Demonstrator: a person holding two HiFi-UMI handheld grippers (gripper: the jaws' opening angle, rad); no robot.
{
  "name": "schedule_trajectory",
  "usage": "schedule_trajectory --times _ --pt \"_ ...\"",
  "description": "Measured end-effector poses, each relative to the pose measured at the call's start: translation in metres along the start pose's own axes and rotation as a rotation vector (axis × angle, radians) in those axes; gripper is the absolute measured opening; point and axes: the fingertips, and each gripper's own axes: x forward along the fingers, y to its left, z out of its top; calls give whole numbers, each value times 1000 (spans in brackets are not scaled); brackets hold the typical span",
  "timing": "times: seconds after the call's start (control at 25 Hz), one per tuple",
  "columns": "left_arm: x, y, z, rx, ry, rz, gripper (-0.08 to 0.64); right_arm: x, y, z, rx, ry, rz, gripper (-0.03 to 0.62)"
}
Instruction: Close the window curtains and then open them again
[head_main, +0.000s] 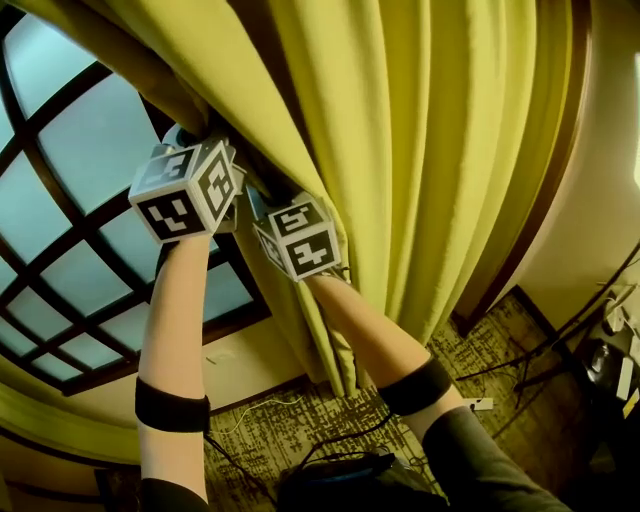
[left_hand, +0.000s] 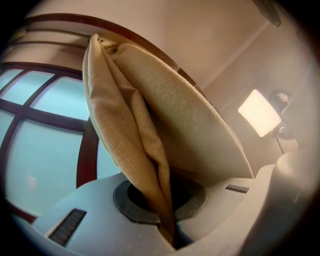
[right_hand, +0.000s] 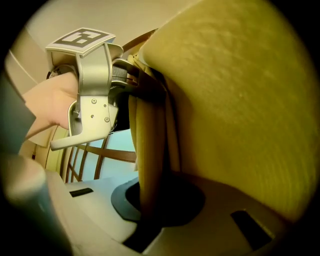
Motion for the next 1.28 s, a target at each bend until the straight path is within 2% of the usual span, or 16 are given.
schedule_trajectory --times 0.16,0.24,0.32,0.4,0.48,0.6,0.76,0.92,1.04,1.28 --pt "19 -21 17 20 -9 -31 5 -12 -27 18 1 -28 -42 28" --pt "33 -42 23 40 -1 -70 5 -20 -45 24 16 -29 -61 28" --pt "46 -71 16 81 40 -133 0 -27 -63 15 42 1 -89 28" --pt "60 -105 -9 104 95 -199 0 -38 -82 -11 59 54 -133 26" --pt "73 -136 -30 85 112 -256 1 -51 -104 -33 63 88 -185 26" --pt "88 -170 -19 46 74 -305 2 -73 -139 -27 79 79 -250 28" --pt "90 -179 -2 34 68 -285 2 -91 -151 -13 30 103 -254 28" --pt "67 -163 -7 26 53 -258 2 -92 -129 -19 3 115 -230 28" --pt "74 -167 -4 10 54 -237 2 -96 -139 -16 3 123 -204 28" --pt "80 -161 -10 6 57 -253 2 -86 -141 -18 25 118 -180 29"
